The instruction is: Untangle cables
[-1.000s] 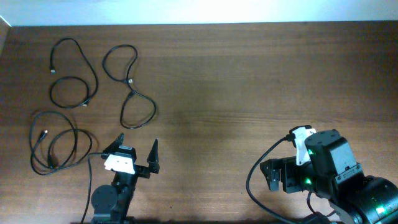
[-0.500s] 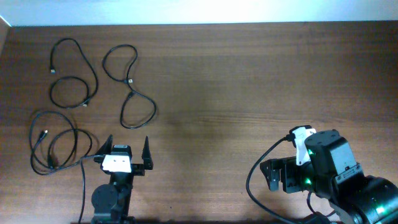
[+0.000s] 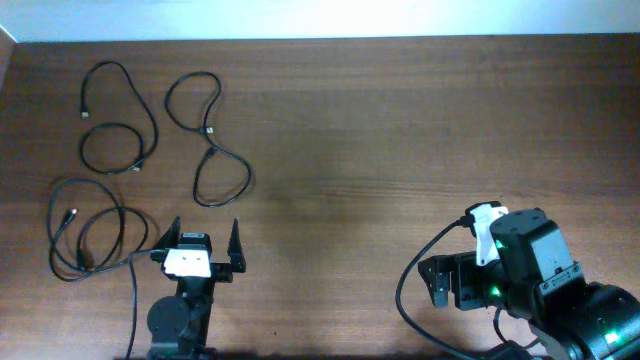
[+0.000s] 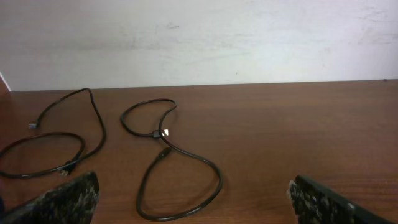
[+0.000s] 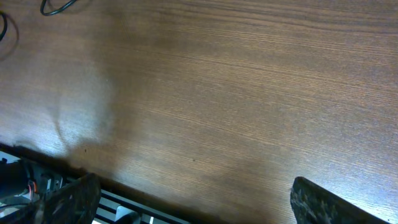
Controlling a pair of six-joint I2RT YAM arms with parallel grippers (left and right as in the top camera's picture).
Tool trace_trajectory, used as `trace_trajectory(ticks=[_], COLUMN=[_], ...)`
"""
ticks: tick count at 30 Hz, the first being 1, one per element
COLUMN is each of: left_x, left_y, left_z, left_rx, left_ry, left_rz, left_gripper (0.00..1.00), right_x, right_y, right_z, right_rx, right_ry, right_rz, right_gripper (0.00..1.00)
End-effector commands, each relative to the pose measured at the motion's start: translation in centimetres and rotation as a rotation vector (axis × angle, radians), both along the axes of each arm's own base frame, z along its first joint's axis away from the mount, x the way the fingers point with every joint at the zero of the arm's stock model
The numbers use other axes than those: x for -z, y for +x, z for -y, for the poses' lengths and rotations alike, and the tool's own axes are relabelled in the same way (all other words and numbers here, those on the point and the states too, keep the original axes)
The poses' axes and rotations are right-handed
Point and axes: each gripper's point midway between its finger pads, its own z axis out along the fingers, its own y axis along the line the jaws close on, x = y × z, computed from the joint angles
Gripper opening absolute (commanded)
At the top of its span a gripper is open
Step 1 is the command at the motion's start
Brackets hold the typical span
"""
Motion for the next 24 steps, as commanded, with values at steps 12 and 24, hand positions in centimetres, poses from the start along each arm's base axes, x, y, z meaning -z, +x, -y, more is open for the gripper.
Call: trace_trajectory(ticks=[12, 24], left_x=[0.1, 0.1], left_y=[0.0, 0.0], left_z=[-0.3, -0.3], left_rx=[-0.017, -0.017], left_ry=[0.016, 0.016], left_rz=[0.001, 0.001], left_gripper=[0.99, 0.99], right_x=[-0.1, -1.3], right_y=[0.1, -1.1], right_z=[0.1, 0.7], right_rx=[0.004, 0.005], right_ry=[-0.005, 0.026], right_rz=[0.009, 0.074], right_gripper=[0.96, 0.99])
